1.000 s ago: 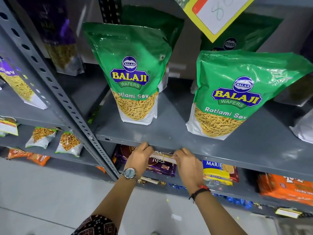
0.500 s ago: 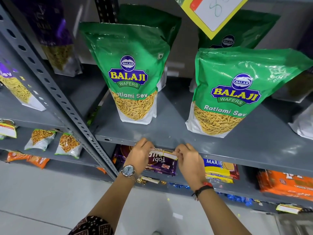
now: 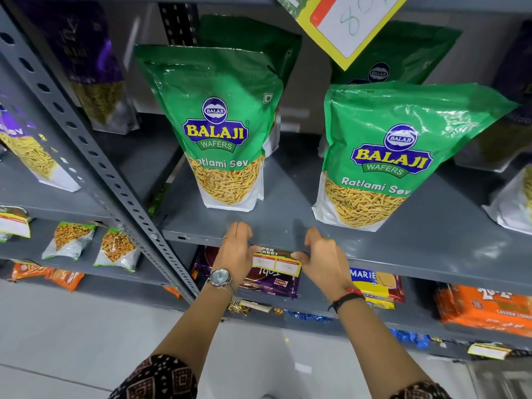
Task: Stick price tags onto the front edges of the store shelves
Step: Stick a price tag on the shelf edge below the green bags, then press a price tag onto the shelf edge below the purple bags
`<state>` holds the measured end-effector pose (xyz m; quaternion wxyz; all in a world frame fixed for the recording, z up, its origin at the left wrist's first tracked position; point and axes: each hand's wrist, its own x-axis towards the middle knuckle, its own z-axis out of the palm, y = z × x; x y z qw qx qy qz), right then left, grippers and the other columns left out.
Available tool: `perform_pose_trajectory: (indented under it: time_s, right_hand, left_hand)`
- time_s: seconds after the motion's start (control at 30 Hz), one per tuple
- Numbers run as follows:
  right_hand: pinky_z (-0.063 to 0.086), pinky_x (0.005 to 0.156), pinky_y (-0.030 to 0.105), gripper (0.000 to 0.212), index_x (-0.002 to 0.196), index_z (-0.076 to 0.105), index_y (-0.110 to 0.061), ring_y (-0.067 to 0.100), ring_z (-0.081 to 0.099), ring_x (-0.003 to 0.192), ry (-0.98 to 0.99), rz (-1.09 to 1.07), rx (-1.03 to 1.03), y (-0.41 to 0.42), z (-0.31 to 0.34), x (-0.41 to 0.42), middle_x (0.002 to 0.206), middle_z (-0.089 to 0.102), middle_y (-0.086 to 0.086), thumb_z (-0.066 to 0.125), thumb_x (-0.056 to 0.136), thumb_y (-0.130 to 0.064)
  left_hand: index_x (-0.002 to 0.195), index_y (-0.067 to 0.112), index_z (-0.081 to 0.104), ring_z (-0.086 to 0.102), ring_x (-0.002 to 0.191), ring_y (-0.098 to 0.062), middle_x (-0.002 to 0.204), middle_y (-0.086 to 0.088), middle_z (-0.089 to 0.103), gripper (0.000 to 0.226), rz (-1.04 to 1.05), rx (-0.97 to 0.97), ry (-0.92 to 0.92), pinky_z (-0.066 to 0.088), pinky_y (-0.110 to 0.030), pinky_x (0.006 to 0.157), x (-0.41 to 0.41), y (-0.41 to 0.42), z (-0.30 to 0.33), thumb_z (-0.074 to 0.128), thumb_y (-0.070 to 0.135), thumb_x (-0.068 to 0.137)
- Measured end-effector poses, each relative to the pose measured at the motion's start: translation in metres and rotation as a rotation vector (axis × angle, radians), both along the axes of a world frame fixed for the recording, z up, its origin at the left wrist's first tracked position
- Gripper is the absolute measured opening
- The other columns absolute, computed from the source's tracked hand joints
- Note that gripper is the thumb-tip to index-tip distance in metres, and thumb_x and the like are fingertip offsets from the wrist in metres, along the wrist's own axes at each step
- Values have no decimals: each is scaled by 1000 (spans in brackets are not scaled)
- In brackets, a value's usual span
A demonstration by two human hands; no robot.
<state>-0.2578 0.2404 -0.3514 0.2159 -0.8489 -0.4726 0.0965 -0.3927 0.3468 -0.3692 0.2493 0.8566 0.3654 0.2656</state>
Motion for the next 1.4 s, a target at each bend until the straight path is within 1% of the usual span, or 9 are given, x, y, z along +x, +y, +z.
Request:
perform_pose_trajectory:
  time_s: [0.2, 0.43, 0.57, 0.7, 0.83, 1.0, 1.17, 1.3, 1.4]
  right_hand:
    - [39, 61, 32, 19, 95, 45, -6, 39, 60, 86, 9, 161, -86, -7, 19, 7, 99, 64, 23, 56, 89, -20]
    - [41, 48, 32, 18, 82, 56, -4, 34, 58, 62, -354, 141, 629, -30, 149, 6, 74, 62, 17, 62, 85, -20]
    - [37, 67, 36, 13, 90, 61, -2, 30, 48, 74, -670, 165, 1053, -34, 237, 3, 82, 64, 21, 56, 87, -14]
    - [34, 82, 40, 36, 118, 54, -13, 34, 53, 97, -803, 111, 965, -22, 299, 6, 114, 61, 18, 61, 83, -15]
    - [28, 91, 42, 44, 128, 44, -21, 30, 48, 111, -773, 124, 679, -8, 320, 13, 124, 56, 8, 56, 86, -18]
    - [47, 66, 48, 8, 85, 57, -4, 36, 58, 75, -558, 284, 844, -13, 335, 5, 81, 63, 17, 60, 78, -4]
    - [43, 60, 43, 11, 75, 55, -8, 32, 54, 64, -633, 365, 914, -37, 303, -7, 67, 61, 12, 48, 75, 1]
    - [40, 65, 9, 12, 78, 51, -17, 2, 49, 68, -242, 213, 1212, -52, 271, -6, 69, 53, -8, 54, 79, -5]
    - [38, 65, 2, 22, 82, 51, -21, -2, 53, 72, -57, 93, 1136, -47, 260, 4, 73, 55, -16, 62, 82, -2]
  left_hand:
    - [86, -5, 47, 52, 80, -42, 92, -26, 51, 20, -10, 2, 37, 46, -48, 67, -6, -4, 19, 64, -7, 76]
    - [88, 2, 53, 48, 84, -30, 84, -26, 62, 23, 57, 550, -283, 40, -41, 73, -1, -18, 124, 47, 24, 82]
    - [104, 9, 48, 44, 100, -22, 101, -22, 61, 25, 160, 782, -602, 28, -29, 87, 14, -22, 205, 53, 21, 83]
    - [117, 9, 48, 40, 110, -25, 118, -16, 57, 42, 146, 778, -517, 24, -39, 96, 28, -22, 261, 53, 32, 82]
    - [109, 11, 58, 49, 105, -33, 110, -12, 62, 38, 108, 661, -450, 29, -55, 94, 36, -22, 278, 61, 29, 75]
    - [95, 13, 64, 42, 101, -21, 102, -11, 64, 25, 128, 621, -590, 29, -48, 90, 41, -21, 278, 66, 22, 72]
    - [78, 9, 66, 52, 91, -31, 94, -15, 61, 10, 101, 565, -689, 28, -37, 82, 38, -24, 279, 62, 6, 70]
    - [75, 6, 64, 51, 78, -16, 78, -10, 60, 9, -27, 587, -724, 38, -35, 73, 32, -30, 280, 56, 10, 76]
    - [78, 9, 63, 52, 70, -3, 73, 2, 56, 10, -105, 482, -786, 44, -20, 68, 28, -29, 282, 62, 0, 73]
